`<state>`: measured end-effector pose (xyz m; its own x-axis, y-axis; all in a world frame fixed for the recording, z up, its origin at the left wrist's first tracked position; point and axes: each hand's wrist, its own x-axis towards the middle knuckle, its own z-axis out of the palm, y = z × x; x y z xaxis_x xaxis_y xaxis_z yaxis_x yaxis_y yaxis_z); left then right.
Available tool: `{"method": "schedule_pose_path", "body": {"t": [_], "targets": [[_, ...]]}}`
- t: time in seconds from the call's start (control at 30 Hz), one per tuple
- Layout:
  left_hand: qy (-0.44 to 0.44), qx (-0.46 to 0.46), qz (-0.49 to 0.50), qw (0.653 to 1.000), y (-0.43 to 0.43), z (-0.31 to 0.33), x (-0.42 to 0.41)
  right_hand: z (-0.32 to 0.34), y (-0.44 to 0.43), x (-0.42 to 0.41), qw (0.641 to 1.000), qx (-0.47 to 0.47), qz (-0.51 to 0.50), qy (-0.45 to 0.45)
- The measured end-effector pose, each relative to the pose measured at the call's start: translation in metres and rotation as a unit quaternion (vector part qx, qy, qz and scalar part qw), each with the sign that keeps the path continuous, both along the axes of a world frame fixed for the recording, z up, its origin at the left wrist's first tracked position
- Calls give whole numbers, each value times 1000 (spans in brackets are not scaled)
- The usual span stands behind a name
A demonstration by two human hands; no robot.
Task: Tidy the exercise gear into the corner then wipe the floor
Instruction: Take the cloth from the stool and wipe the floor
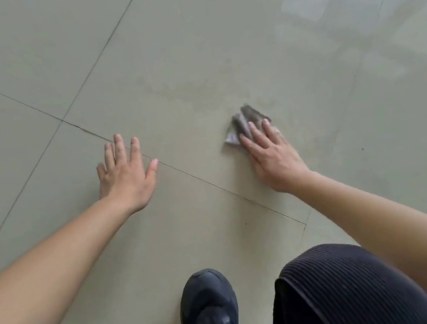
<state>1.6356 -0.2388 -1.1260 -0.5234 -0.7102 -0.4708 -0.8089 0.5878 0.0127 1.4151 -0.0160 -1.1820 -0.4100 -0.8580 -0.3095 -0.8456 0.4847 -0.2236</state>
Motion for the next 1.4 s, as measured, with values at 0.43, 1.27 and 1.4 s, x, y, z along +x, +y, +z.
{"method": "schedule_pose_path", "body": {"t": [0.43, 1.27, 1.4], "targets": [[62, -29, 110, 992, -19, -66, 13, -1, -65, -114, 983, -10, -185, 12], [94, -84, 278, 952, -113, -88, 29, -10, -232, 35, 954, -26, 299, -13], [70, -54, 278, 956, -116, -87, 29, -13, -248, 13, 923, -31, 382, -10]]}}
